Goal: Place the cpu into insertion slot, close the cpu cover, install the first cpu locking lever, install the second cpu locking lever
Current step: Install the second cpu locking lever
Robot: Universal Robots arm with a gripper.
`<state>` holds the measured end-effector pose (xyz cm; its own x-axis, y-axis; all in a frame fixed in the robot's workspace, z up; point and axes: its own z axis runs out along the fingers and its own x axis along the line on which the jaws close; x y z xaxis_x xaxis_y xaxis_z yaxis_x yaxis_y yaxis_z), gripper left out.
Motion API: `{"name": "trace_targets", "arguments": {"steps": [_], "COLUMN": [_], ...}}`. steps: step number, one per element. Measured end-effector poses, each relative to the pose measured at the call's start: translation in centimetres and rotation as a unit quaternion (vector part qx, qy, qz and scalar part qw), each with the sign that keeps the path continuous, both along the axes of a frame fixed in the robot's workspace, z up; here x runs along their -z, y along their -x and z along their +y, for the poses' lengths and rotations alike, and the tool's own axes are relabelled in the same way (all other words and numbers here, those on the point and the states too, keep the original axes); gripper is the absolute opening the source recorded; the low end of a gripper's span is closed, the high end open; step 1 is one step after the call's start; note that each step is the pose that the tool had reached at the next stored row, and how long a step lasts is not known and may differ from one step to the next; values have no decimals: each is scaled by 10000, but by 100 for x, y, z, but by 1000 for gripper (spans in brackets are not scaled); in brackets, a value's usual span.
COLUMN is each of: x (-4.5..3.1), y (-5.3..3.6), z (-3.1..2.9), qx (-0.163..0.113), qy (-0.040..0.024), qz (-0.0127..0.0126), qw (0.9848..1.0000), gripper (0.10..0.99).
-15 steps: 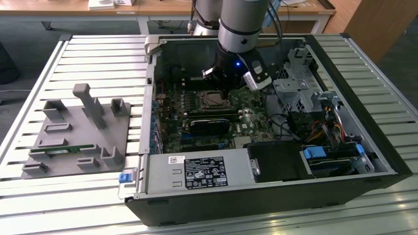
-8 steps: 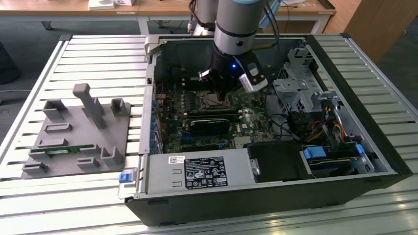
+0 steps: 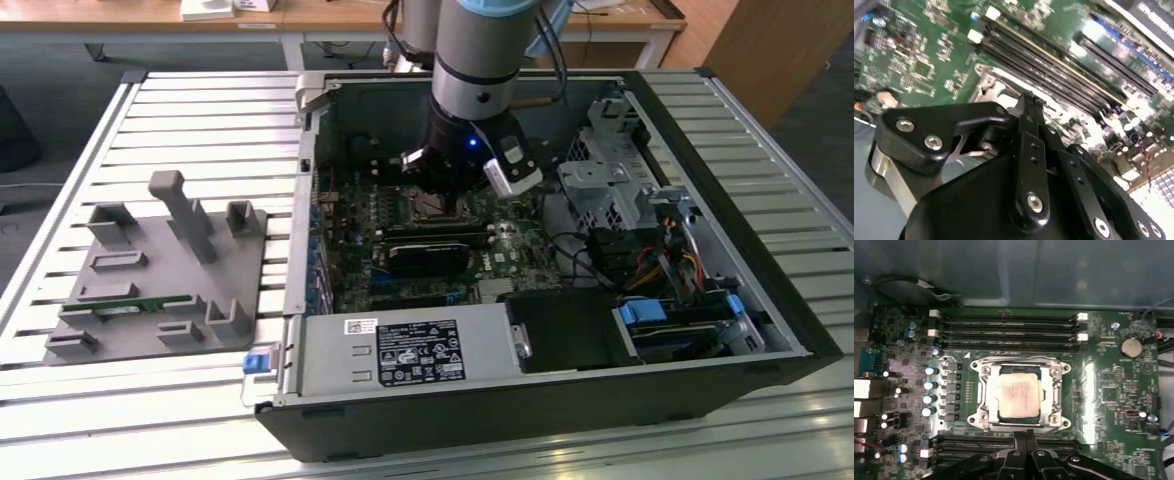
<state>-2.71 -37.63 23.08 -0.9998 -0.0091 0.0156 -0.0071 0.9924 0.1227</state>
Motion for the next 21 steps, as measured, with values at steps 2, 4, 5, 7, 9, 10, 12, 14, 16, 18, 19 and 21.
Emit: {"name": "trace_targets", "arguments": {"steps": [2,4,5,7,9,10,12,14,16,18,19,21], "x": [8,19,27,54,89,100,103,104,103,104,103,103], "y": [69,111,119,120,121,121,122,126,133,148,158,199], "z": [-1,-1,-1,-1,-1,-1,-15,-33,-50,-67,-75,-108], "qx": [-1,0,1,0,1,1,0,2,3,3,3,2], "qy": [0,1,1,1,0,0,-10,-45,-84,-129,-151,-222], "qz": [0,0,1,9,23,26,28,27,27,27,27,27], "qw": [10000,10000,10000,10000,10000,10000,10000,10000,10000,9999,9999,9997], "gripper": [106,106,106,106,106,106,106,106,106,106,106,106]}}
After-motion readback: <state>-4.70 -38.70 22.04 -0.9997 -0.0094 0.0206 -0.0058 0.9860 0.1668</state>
